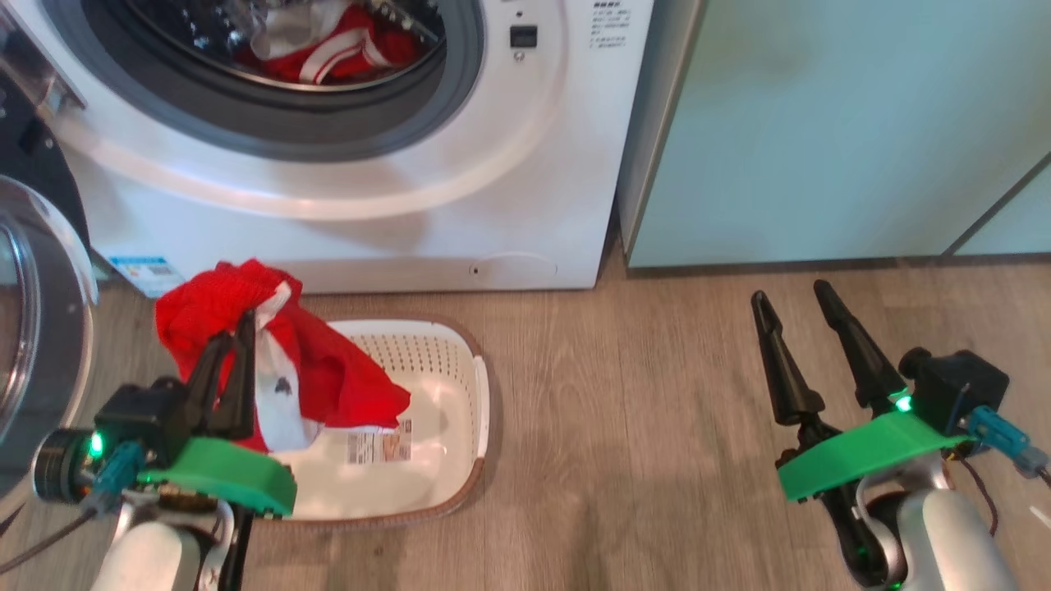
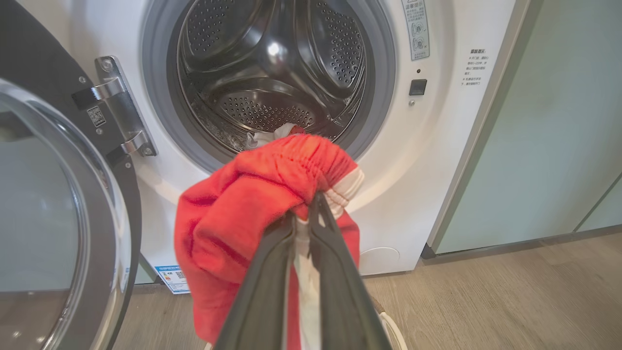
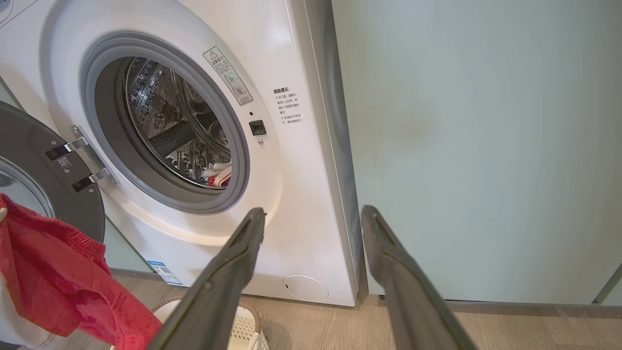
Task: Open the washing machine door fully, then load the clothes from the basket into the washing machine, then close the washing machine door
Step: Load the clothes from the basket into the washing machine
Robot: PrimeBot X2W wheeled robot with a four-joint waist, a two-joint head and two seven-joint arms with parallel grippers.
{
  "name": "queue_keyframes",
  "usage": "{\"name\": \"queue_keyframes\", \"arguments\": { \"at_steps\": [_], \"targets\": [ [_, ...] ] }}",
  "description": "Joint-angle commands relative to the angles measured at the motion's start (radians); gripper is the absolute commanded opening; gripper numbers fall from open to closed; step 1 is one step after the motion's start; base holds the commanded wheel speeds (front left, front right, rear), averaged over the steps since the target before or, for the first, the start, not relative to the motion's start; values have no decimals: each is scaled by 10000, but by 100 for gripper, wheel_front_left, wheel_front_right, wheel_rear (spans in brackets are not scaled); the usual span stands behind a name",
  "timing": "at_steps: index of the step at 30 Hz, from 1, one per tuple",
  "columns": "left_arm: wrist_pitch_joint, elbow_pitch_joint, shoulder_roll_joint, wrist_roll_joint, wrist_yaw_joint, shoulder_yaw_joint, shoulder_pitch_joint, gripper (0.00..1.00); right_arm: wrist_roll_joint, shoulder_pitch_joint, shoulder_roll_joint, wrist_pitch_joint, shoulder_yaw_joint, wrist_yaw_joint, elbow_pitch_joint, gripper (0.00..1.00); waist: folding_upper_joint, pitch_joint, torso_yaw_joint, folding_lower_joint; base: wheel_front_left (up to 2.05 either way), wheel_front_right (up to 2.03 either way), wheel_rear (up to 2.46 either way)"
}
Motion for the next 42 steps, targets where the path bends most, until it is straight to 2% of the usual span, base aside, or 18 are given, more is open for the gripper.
{"name": "queue_keyframes", "arguments": {
  "at_steps": [1,7,10,19,24,32,42],
  "targets": [
    [-31,-395,252,93,30,287,-786,0,-95,-491,13,36,151,0,-456,100,0,376,120,1,0,0,0],
    [38,-213,199,41,-99,181,-1498,0,-215,-816,13,53,119,0,-765,100,0,1332,236,1,0,0,0],
    [139,284,217,-175,-323,252,-2442,0,-255,-1183,13,4,259,0,-1023,100,0,2208,129,1,0,0,0],
    [598,2269,668,-870,-1034,792,-5704,0,47,-1905,13,-533,641,0,-922,100,0,3790,-797,1,0,0,0],
    [1253,3466,1292,-1123,-1468,1034,-7622,0,354,-2236,13,-983,932,0,-614,100,0,4508,-1565,1,0,0,0],
    [3076,4974,2496,-1342,-2070,1094,-10432,0,906,-2789,13,-1469,1481,0,-236,100,0,5644,-2606,1,0,0,0],
    [4583,5955,3782,-1185,-2249,1037,-12850,0,1566,-3311,13,-1573,2063,0,-290,100,0,6524,-3570,1,0,0,0]
  ]
}}
